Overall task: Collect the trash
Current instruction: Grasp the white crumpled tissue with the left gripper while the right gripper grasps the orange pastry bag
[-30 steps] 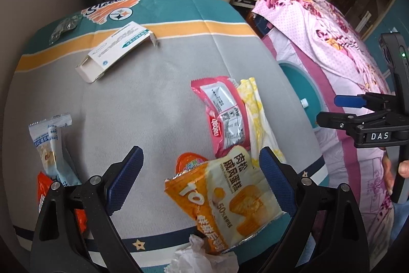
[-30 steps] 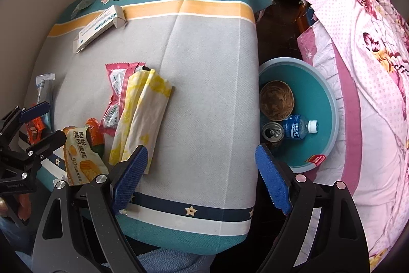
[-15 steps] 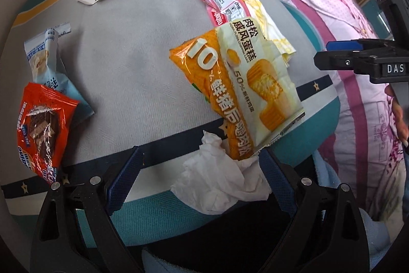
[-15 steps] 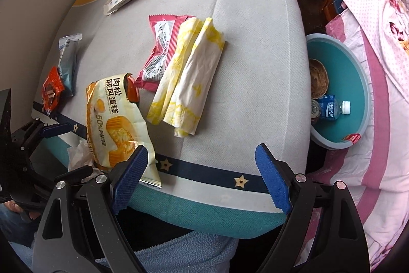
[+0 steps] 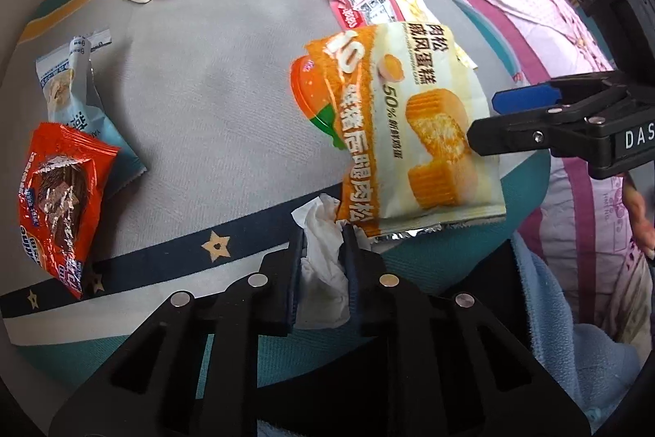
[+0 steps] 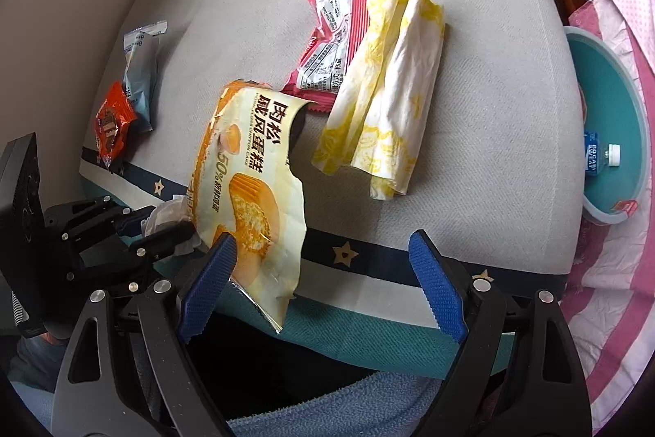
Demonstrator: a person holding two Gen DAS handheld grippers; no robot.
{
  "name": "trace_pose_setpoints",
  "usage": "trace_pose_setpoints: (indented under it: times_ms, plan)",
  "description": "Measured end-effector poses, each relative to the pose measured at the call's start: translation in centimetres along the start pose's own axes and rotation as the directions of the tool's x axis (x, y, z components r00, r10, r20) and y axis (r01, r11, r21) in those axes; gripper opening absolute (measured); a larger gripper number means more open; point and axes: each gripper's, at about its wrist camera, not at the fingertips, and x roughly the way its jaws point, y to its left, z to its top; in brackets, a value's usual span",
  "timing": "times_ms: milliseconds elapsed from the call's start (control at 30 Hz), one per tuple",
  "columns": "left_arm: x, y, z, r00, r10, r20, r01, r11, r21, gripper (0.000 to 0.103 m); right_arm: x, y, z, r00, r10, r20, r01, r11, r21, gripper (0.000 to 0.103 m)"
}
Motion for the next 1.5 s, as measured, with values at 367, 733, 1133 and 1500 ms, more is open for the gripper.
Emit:
trace_pose_setpoints:
  times_ms: [367,733,1133,1500]
  plan:
    - [-0.9,2.8,1.6,0.998,-0.004,0.064,0.01,0.997,-0.082,0.018,2.5,1.8,1.3,0.994,0.113,-0.001,-0.113,0.994,0.003,0.012]
    - [-3.0,4.1,2.9,0.992,0.001,0.128,0.014,0.993,-0.118,0.018,-2.5,1.5,3.0,0.985,0.081,0.153,-0.073,0.996,-0.06,0.004]
    - [-4.6,3.9,6.3,0.983,0.014,0.186,0.011,0.991,-0.13,0.018,-6.7,-1.0,5.3,0.964,0.035,0.264,-0.025,0.999,-0.044,0.003]
    - [-2.9,3.8,8.2,0.986,-0.004,0.167,0.026,0.991,-0.129,0.018,-4.6,-2.4,6.6,0.98,0.003,0.2,0.001,1.0,-0.018,0.01]
